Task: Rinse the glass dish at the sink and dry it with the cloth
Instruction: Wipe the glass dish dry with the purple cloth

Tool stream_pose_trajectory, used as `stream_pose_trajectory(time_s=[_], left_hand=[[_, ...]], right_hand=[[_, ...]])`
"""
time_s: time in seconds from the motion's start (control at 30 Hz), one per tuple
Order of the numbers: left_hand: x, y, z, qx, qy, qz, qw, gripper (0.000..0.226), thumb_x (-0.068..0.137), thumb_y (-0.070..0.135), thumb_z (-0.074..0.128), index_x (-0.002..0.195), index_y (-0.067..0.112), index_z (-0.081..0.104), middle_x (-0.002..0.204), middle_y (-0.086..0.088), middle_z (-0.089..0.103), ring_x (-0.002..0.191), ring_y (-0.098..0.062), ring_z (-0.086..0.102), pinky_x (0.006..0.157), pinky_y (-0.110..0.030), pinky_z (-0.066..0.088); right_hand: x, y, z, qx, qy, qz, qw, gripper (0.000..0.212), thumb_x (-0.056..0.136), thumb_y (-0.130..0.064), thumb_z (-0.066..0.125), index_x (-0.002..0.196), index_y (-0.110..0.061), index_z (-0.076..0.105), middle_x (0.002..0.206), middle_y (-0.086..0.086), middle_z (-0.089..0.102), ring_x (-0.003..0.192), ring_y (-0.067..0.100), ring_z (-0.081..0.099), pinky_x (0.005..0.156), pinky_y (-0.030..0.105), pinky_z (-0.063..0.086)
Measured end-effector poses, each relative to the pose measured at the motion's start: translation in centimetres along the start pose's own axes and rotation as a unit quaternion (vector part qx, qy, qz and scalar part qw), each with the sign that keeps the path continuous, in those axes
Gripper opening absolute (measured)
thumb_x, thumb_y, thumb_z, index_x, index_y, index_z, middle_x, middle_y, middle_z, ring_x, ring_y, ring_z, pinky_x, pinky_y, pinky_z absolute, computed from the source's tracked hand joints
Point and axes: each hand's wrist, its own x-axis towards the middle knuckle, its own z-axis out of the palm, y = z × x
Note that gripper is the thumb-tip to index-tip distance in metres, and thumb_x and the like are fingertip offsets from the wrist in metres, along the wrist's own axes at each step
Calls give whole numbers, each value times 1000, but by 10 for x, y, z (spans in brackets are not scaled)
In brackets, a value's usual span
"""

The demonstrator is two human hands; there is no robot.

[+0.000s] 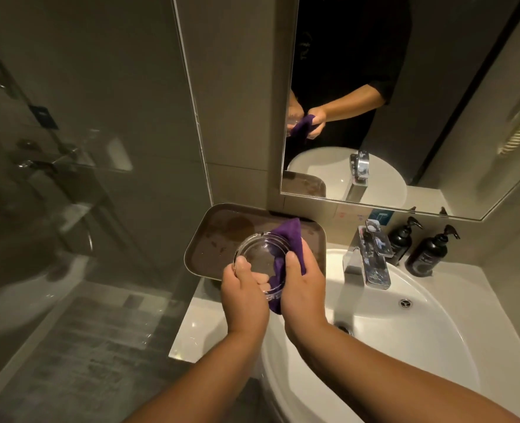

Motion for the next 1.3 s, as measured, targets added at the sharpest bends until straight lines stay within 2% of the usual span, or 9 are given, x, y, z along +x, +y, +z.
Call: stream_pose_trajectory(time_s=[0.07,0.17,0.33,0.5,0.7,0.93,1.1,1.2,1.3], left_hand=[[-1,-4,-4,-1,-27,-15,1000,36,104,40,30,107,16,57,91,-7,72,81,-20,70,66,-27,53],[7,5,-16,4,-120,-6,993,33,104,39,32,101,16,56,80,-5,73,63,-10,68,57,-21,50],[32,34,-31,74,-285,42,955,35,104,35,37,90,9,56,67,-6,72,57,-18,60,68,-36,48],[36,45,-27,180,-305,80,932,36,102,39,37,88,14,60,67,-5,74,67,-21,65,80,-46,52],[33,39,-18,184,-195,123,955,38,102,38,38,80,16,59,61,-4,72,54,-11,60,61,-30,44],[37,13,-11,98,-124,62,985,38,103,38,38,82,12,58,55,-4,67,53,-19,63,61,-36,51],[17,5,6,42,-11,32,999,40,104,41,30,103,14,59,92,-8,72,87,-22,67,65,-26,47],[4,-2,10,10,14,-9,1000,44,105,38,29,119,9,57,113,-7,66,103,-23,64,79,-27,50],[7,-16,4,26,-33,-28,999,44,103,46,28,113,15,57,105,-7,70,93,-22,67,82,-37,55]], right_hand=[[3,-3,-8,-14,-31,-1,999,34,102,-18,46,124,-38,63,107,-14,72,103,8,66,97,40,54],[17,-18,-24,-65,-105,-43,991,40,100,-14,48,110,-47,67,96,-16,74,90,3,68,86,32,54],[56,-51,-47,-169,-263,-59,948,36,96,-17,55,117,-43,69,106,-8,75,102,15,69,98,47,52],[73,-86,-49,-290,-365,-104,878,36,99,-17,55,127,-38,63,112,-10,73,102,9,69,93,30,54],[70,-74,-41,-267,-312,-113,905,33,98,-24,56,124,-43,64,106,-14,74,99,9,69,93,38,55],[45,-30,-25,-126,-141,-55,980,30,97,-23,52,111,-42,71,95,-14,75,92,14,70,86,38,57],[11,-2,-1,-6,19,-19,1000,31,101,-24,45,122,-38,64,103,-15,71,102,9,66,94,41,55],[8,7,4,16,35,25,999,31,102,-24,45,125,-35,62,110,-11,70,106,10,65,99,44,53],[9,11,-7,-12,-1,27,1000,32,102,-22,47,123,-38,64,107,-13,72,103,9,66,98,41,53]])
